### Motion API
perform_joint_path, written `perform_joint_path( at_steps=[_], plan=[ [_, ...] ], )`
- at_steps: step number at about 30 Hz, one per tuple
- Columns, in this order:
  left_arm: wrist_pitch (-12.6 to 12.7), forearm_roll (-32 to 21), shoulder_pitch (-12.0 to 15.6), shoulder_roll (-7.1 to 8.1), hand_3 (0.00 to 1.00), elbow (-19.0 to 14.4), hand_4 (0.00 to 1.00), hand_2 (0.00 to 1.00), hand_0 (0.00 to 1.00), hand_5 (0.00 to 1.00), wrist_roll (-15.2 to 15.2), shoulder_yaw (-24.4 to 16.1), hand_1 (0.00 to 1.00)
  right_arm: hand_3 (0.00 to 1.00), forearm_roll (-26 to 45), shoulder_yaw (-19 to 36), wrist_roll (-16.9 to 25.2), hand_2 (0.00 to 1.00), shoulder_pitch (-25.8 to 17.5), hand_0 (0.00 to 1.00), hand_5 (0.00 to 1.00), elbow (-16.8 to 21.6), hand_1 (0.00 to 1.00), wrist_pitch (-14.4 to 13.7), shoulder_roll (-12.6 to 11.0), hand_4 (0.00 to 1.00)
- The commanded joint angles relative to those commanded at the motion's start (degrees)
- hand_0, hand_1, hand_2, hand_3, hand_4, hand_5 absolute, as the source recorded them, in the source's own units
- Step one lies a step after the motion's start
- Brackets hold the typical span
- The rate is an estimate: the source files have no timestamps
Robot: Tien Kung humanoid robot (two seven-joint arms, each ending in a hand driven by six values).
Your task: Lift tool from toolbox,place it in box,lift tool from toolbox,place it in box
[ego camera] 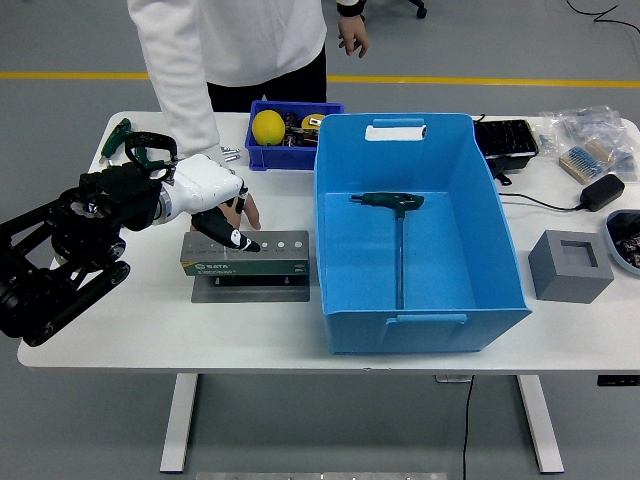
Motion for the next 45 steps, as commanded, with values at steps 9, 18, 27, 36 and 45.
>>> perform_joint_path(
  at_steps=[9,18,27,36,45],
  plan=[
    [-1.0,0.0,-0.2,0.52,0.486,-0.5,0.998,0.599,0.694,0.943,0.0,0.5,0.626,0.684,-0.1,0.0,-0.1,0.750,0.0,0.704,0.836,0.0,0.661,0.0,0.0,0.892],
    [-3.1,-1.2,-0.5,0.90,0.475,-2.4,0.998,0.567,0.693,0.963,0.9,1.9,0.611,0.683,-0.3,0.2,-0.2,0.750,-0.1,0.704,0.836,0.0,0.663,0.0,0.1,0.889],
    [-3.6,-0.6,-0.8,1.02,0.440,-2.5,0.998,0.542,0.683,0.973,1.3,2.4,0.576,0.682,-0.3,0.1,-0.2,0.748,-0.1,0.702,0.835,0.0,0.661,0.0,0.0,0.889],
    [-4.4,0.0,-0.8,1.16,0.393,-1.5,0.998,0.493,0.680,0.982,1.7,2.9,0.555,0.681,-0.2,-0.1,-0.2,0.749,-0.2,0.703,0.835,0.0,0.663,0.0,0.1,0.889],
    [-4.5,0.0,-0.7,0.85,0.326,-0.4,0.998,0.404,0.663,0.998,1.6,3.5,0.486,0.680,-0.2,-0.3,-0.3,0.748,-0.3,0.703,0.835,0.0,0.661,0.0,0.2,0.887]
  ],
)
